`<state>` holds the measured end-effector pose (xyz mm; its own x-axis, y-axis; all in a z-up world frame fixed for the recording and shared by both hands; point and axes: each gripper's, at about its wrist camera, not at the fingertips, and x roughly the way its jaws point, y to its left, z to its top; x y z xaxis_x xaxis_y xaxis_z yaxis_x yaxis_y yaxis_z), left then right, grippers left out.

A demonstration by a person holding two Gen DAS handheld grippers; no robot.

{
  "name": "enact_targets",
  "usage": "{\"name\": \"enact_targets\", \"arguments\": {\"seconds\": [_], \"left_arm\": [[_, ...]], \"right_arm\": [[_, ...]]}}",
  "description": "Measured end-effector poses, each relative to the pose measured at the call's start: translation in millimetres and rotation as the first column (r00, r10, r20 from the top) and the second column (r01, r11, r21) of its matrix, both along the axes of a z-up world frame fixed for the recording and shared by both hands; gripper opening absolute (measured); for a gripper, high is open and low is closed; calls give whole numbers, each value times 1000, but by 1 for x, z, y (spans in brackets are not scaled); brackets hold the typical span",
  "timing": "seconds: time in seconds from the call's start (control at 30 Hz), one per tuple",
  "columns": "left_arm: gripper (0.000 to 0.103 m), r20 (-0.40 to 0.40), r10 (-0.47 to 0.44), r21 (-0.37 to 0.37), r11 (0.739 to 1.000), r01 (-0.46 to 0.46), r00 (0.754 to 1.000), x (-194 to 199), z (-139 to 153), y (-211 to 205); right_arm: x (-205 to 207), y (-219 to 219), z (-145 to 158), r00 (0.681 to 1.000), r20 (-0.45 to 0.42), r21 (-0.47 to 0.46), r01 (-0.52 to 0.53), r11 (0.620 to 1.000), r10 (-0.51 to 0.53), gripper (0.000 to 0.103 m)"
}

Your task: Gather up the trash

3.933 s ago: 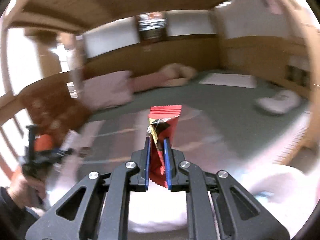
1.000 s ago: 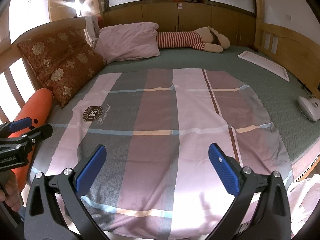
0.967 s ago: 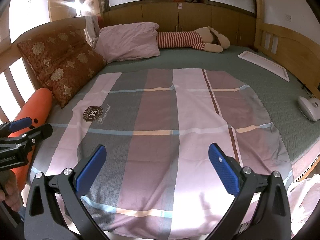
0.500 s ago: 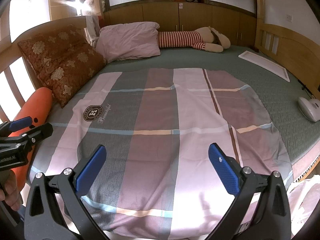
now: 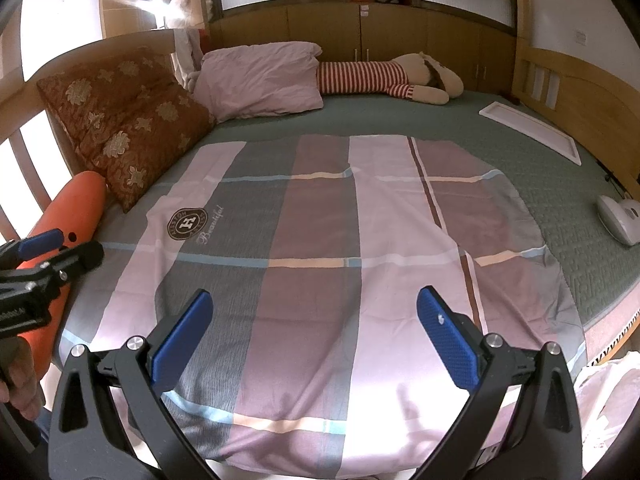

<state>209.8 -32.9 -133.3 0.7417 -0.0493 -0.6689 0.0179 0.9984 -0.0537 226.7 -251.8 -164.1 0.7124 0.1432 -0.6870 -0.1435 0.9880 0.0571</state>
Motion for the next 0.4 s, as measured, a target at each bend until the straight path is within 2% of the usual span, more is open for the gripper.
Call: {"name": "enact_targets", "arguments": {"seconds": [0.1,0.2,0.4], "left_arm": [[100,7,4,-3,1000,-4,1000,0,2,-1],[100,-20,6,-15,1000,-7,1000,3,-1,1],[100,-58,61,-6,998,-62,996,7,-7,11]], "right_arm": [[-1,1,-2,1000,-1,0,-5,1000,5,100],[-1,1,-1,1000,-1,-2,-2,1000,2,100],[7,-7,-1,1000,1,-24,-3,1000,3,100]]}}
